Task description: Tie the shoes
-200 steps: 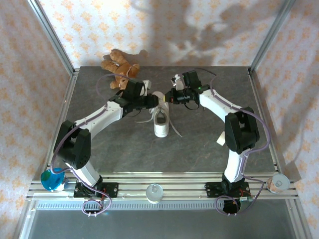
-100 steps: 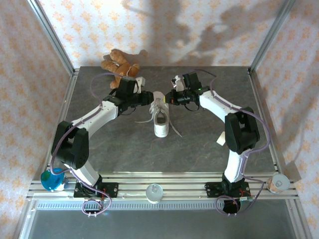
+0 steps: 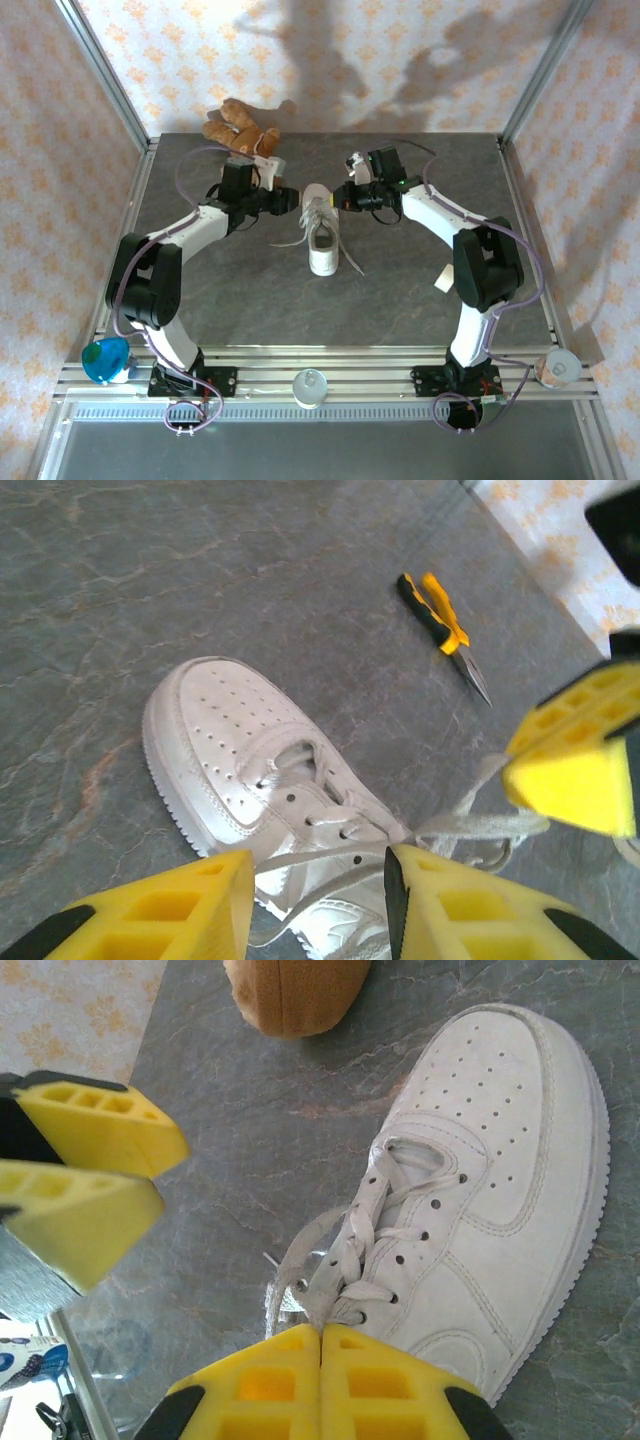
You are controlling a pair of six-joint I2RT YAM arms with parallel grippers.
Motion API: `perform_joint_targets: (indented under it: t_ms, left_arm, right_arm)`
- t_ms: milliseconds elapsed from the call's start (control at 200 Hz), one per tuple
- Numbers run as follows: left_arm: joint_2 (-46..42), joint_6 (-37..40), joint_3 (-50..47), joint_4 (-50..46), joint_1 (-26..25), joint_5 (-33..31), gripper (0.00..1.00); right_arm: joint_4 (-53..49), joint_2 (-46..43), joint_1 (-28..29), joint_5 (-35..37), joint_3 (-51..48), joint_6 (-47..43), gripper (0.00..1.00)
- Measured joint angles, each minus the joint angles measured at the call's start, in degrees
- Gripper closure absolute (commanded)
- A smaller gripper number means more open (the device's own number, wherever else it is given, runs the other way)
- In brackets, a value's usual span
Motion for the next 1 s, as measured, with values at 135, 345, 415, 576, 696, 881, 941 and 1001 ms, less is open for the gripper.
perform_joint_targets:
  t_ms: [135, 345, 415, 576, 696, 881, 941, 1001]
  left_arm:
    - [2.36, 3.15, -0.39, 2.43, -0.02, 1.81, 0.59]
    - [6.84, 4.50, 3.56, 0.17, 0.72, 1.42, 0.59]
    - [7.26, 4.04, 4.33, -1.33, 1.01, 0.94, 0.58]
    - [8.72, 4.31, 5.92, -2.78, 1.55, 0.79, 0.58]
    - [8.20, 8.39, 3.93, -2.78, 1.95, 1.05, 0.54]
    - [8.17, 16.28, 4.48, -3.30, 3.80, 5.46, 0.54]
    - [8.15, 20.87, 6.36, -5.60, 4.13, 6.05, 0.53]
    - [8.13, 26.62, 9.14, -9.03, 4.13, 6.38, 0.52]
  right_arm:
    - [-0.02, 0.00, -0.09, 0.42, 0.02, -0.66, 1.00]
    - [-0.04, 0.00, -0.09, 0.85, 0.15, -2.10, 1.00]
    - [-0.07, 0.00, -0.09, 0.87, 0.17, -2.64, 1.00]
    - [-0.28, 0.00, -0.09, 1.20, 0.26, -3.98, 1.00]
    - [-1.16, 0.00, -0.09, 1.33, 1.03, -4.81, 1.00]
    - [-1.81, 0.00, -0.09, 1.46, 1.68, -6.08, 1.00]
    - [-2.03, 0.00, -0.09, 1.51, 1.68, -6.51, 1.00]
    - [-2.25, 0.00, -0.09, 1.68, 1.73, -6.86, 1.00]
